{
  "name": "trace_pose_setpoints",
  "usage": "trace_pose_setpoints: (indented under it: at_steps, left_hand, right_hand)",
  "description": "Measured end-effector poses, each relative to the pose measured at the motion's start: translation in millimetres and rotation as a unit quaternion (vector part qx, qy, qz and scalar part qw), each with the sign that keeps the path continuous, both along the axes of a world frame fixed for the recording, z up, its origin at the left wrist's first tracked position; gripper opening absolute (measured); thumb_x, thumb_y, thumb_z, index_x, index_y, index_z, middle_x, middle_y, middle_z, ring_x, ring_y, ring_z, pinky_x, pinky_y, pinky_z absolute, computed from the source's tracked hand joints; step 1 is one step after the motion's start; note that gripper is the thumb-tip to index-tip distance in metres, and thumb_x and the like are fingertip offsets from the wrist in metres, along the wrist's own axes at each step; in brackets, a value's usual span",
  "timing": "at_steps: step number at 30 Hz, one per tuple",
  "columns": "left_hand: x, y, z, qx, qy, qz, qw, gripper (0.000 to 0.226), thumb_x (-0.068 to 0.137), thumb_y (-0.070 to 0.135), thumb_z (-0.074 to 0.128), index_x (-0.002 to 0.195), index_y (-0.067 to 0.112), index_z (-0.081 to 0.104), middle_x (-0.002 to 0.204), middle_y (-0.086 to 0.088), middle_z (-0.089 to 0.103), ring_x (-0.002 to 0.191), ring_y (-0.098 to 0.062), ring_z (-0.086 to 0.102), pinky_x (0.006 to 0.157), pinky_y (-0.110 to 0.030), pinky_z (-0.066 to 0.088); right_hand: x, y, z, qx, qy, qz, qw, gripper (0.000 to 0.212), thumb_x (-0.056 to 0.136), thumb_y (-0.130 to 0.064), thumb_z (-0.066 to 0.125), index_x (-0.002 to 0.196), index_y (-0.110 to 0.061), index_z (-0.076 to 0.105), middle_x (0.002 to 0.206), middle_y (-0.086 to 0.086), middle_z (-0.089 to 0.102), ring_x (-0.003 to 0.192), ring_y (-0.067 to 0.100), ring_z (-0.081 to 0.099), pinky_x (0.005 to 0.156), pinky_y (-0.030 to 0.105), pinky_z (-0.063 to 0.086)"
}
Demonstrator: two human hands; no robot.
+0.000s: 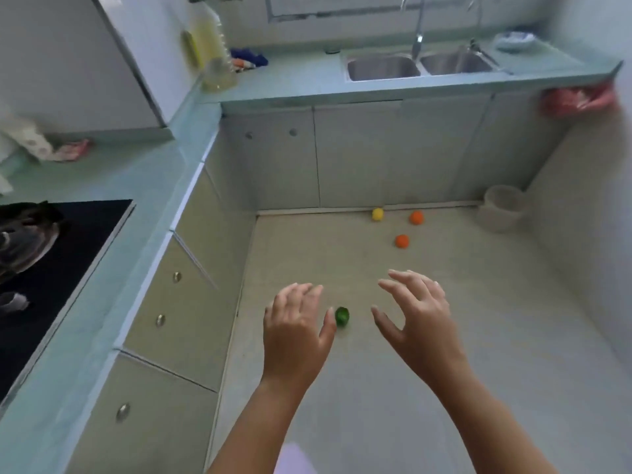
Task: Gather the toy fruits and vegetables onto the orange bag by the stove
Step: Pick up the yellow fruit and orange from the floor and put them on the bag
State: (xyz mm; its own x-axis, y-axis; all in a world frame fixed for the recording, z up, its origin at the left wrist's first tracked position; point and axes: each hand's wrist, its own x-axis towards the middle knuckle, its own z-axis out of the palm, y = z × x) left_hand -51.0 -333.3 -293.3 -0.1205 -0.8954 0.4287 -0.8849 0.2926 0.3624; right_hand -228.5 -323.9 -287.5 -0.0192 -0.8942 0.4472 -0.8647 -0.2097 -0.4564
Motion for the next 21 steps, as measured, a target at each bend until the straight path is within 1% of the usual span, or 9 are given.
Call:
trace_pose_setpoints:
  at_steps: [3,7,11,15,21]
  left_hand:
    - [-28.2,-27.0,-7.8,0.005,-0.001,-0.035,0.999,0.038,0.08,0.032,0.047,0.099,0.007,0.068,0.098,-0.011,0.069,0.094,-0.032,0.063,0.08,-0.041,0.049]
    - [-60.2,-75.5,-22.0,0.019,0.005,-0.072,0.997,0.039,0.079,0.033,0.047,0.099,0.007,0.069,0.098,-0.011,0.068,0.095,-0.033,0.063,0.08,-0.042,0.049]
    - [-94.3,-146.8,-31.5,0.018,0.019,-0.099,0.995,0.039,0.08,0.032,0.047,0.1,0.006,0.069,0.098,-0.012,0.068,0.095,-0.033,0.063,0.08,-0.041,0.048]
    - [-126.4,-224.7,-29.0,0.021,0.04,-0.108,0.993,0.039,0.081,0.032,0.047,0.101,0.006,0.068,0.099,-0.011,0.067,0.095,-0.032,0.061,0.079,-0.04,0.048]
    - [-175.7,-319.5,-26.0,0.021,0.062,-0.126,0.99,0.04,0.081,0.033,0.047,0.102,0.006,0.067,0.1,-0.01,0.067,0.095,-0.032,0.061,0.079,-0.039,0.047]
  right_hand:
    - [-29.9,-12.1,-9.1,0.008,-0.011,-0.041,0.999,0.04,0.077,-0.039,0.051,0.1,-0.01,0.065,0.106,0.013,0.065,0.102,0.035,0.056,0.085,0.058,0.045]
    - [-63.9,-45.5,-19.8,0.017,-0.009,-0.081,0.997,0.04,0.077,-0.038,0.05,0.1,-0.009,0.065,0.105,0.013,0.064,0.101,0.034,0.057,0.084,0.058,0.046]
    - [-97.6,-102.9,-22.6,0.03,-0.002,-0.115,0.993,0.042,0.077,-0.039,0.049,0.101,-0.009,0.065,0.106,0.013,0.064,0.102,0.034,0.057,0.086,0.057,0.045]
    - [-130.7,-174.4,-9.2,0.038,0.005,-0.138,0.99,0.044,0.076,-0.039,0.048,0.101,-0.007,0.065,0.106,0.014,0.063,0.101,0.035,0.057,0.086,0.058,0.044]
    - [-169.8,-259.8,4.9,0.021,0.0,-0.164,0.986,0.044,0.076,-0.039,0.048,0.103,-0.008,0.065,0.107,0.013,0.063,0.1,0.032,0.056,0.089,0.056,0.043]
